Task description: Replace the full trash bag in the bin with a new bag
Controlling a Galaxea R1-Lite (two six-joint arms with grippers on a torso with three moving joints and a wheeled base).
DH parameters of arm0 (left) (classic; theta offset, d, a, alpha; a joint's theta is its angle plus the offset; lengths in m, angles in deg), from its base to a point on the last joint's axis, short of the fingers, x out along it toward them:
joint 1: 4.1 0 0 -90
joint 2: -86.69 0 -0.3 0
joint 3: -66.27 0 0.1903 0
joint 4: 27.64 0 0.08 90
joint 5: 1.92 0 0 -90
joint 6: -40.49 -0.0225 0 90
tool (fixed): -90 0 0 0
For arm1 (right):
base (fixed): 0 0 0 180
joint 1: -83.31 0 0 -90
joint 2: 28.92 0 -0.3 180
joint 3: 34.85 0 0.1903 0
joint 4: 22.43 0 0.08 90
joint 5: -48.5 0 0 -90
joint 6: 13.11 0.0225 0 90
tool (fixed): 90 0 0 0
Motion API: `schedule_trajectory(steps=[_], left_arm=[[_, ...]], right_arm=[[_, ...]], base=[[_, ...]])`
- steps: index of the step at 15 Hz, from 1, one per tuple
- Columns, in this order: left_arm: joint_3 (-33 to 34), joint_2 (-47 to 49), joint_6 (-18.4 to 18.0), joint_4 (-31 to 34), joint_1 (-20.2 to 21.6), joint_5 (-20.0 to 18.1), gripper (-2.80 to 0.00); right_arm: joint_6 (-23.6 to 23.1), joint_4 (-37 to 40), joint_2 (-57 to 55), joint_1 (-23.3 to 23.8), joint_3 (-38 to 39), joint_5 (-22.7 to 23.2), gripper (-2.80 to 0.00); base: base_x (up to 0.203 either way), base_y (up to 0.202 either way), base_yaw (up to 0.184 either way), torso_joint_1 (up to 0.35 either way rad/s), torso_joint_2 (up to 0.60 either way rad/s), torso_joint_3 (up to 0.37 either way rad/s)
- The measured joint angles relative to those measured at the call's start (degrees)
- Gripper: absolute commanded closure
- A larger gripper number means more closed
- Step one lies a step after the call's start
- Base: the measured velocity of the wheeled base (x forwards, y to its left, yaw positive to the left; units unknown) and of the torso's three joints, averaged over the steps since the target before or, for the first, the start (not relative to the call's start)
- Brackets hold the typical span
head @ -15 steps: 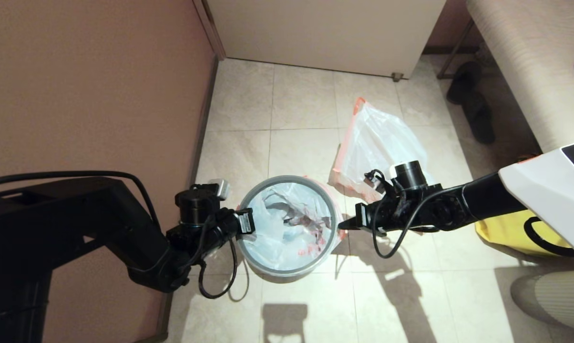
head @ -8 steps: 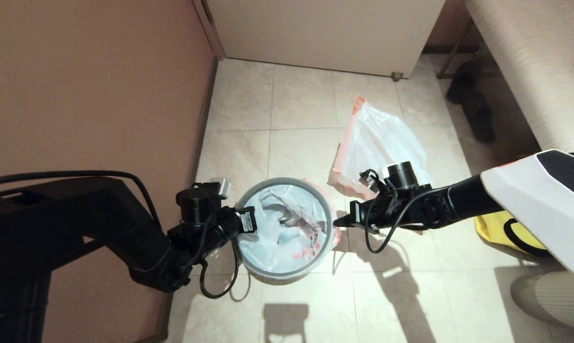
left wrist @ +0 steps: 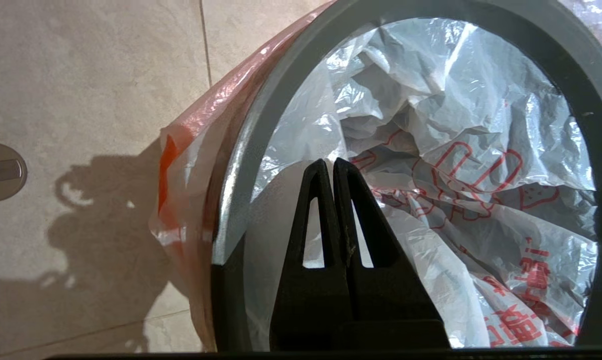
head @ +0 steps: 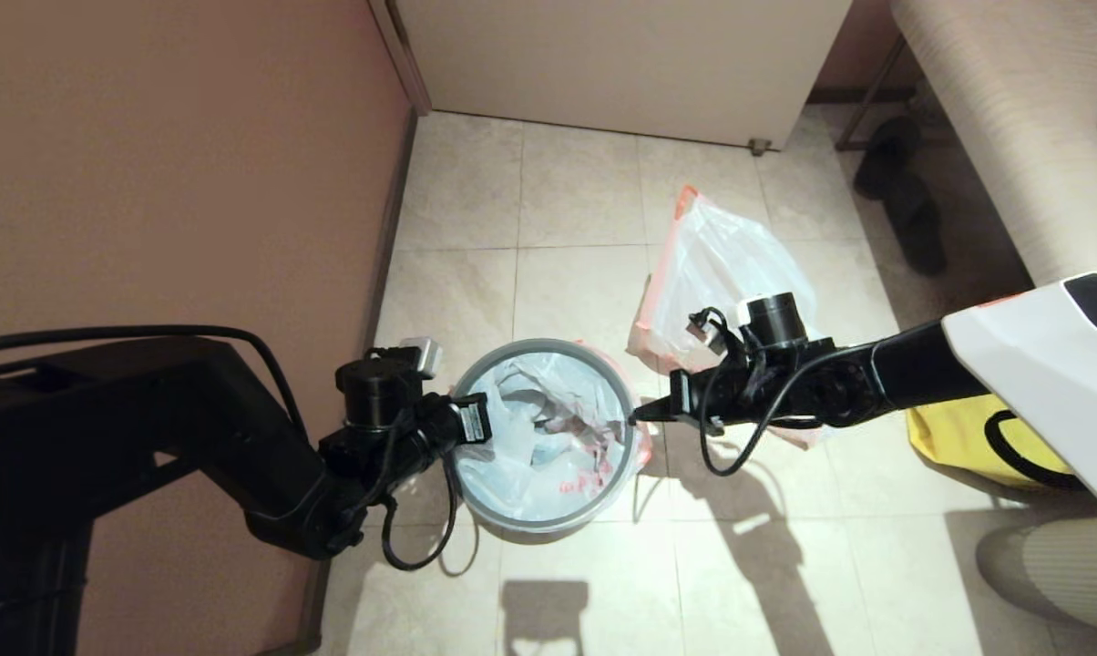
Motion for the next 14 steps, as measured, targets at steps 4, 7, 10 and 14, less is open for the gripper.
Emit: schedule_trajectory(steps=[4, 7, 10, 14], left_arm=[[-0.02, 0.05, 0.00, 0.04, -0.04, -0.02, 0.00], [-0.07, 1.16, -0.09, 0.01, 0.00, 0.00, 0.00], [-0.48, 3.14, -0.07, -0.10, 0.26, -0.02, 0.00], [-1.30, 7.14, -0.24, -3.94, 1.11, 0.01, 0.00]], right_arm=[[-0.33, -0.13, 0.35, -1.22, 0.29, 0.78, 0.00], [-0.77, -0.41, -2.24, -2.35, -1.61, 0.64, 0.00], [-1.01, -0.30, -5.51, -2.77, -4.59, 0.56, 0.00], [-1.02, -0.36, -8.33, -1.46, -7.03, 0.64, 0.00]], base=[[0.000, 0.000, 0.000, 0.000, 0.00, 0.000], [0.000, 0.000, 0.000, 0.000, 0.00, 0.000], [0.000, 0.000, 0.000, 0.000, 0.00, 0.000], [0.000, 0.000, 0.000, 0.000, 0.00, 0.000]])
